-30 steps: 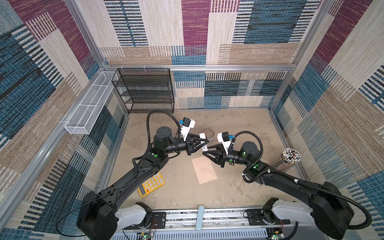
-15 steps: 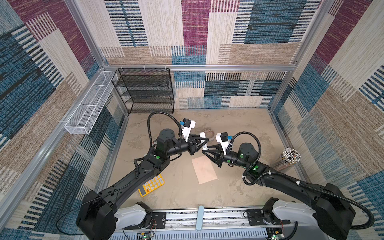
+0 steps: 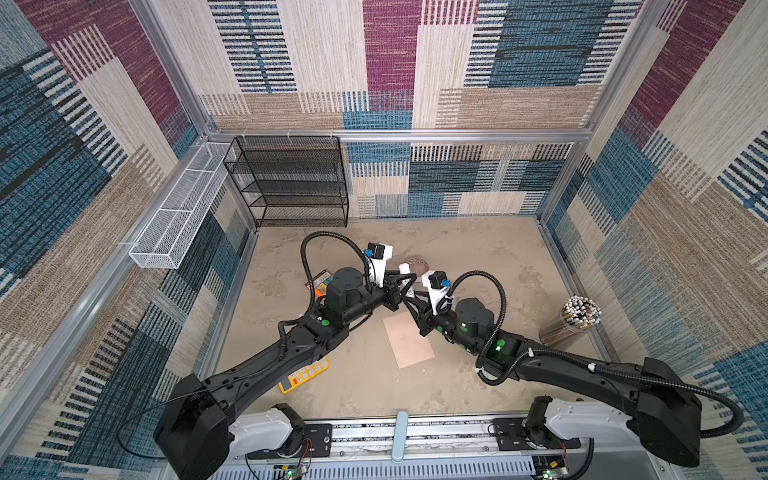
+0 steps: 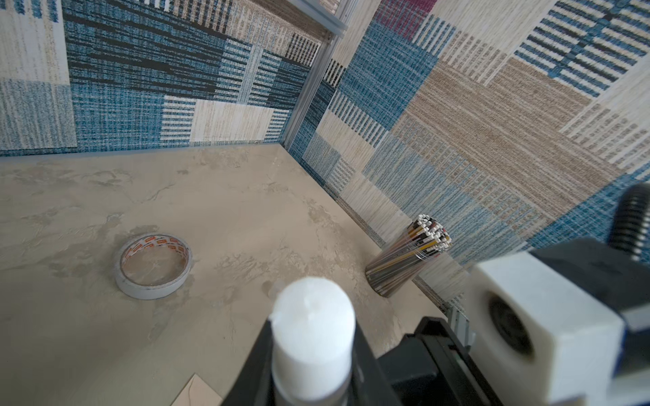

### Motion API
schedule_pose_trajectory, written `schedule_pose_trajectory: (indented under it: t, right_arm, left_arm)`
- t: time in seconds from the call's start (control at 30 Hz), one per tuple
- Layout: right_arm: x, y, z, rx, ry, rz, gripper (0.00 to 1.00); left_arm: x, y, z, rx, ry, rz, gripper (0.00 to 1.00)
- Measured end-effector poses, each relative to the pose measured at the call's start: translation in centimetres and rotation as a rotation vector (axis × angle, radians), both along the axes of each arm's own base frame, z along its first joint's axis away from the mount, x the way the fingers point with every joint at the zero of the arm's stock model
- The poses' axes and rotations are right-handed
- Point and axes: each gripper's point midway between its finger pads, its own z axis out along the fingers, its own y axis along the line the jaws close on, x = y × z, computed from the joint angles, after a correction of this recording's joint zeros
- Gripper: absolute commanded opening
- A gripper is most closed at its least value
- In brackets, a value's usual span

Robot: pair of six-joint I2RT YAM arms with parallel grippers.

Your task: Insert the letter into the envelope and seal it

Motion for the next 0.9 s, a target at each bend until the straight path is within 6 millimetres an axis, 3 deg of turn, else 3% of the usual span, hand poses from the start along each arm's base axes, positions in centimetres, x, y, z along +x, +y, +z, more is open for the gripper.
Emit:
schedule_pose_trajectory:
  t: [0.13,0.23,0.33,0.5,0.7,0.9]
  right_arm:
    - [0.3,0.0,-0.5,-0.029,-0.005,-0.052,0.26]
    - [0.2,-0.2,-0.6,-0.029,-0.017,-0.062,0.36]
    - [-0.1,-0.5,1.0,0.01,-0.071,-0.054,0.48]
    - [-1.0,-1.0,2.9,0.07,-0.133,0.034,0.64]
    - [-1.7,-2.9,2.4,0.101,-0.142,0.141,0.62]
    - [-3.1,-2.8,2.8,0.157,-0.144,0.347,0.59]
  left_arm:
    - [0.3,0.1,-0.4,0.005,0.005,0.019,0.0]
    - [0.2,0.1,-0.3,0.001,0.001,0.02,0.0]
    - [-0.1,0.3,-0.9,0.021,0.027,0.01,0.0]
    - [0.0,1.8,0.7,0.009,0.021,-0.006,0.0]
    - [0.4,4.4,3.8,-0.053,-0.015,-0.032,0.0]
    - [-1.9,3.5,4.8,-0.106,0.0,-0.216,0.0]
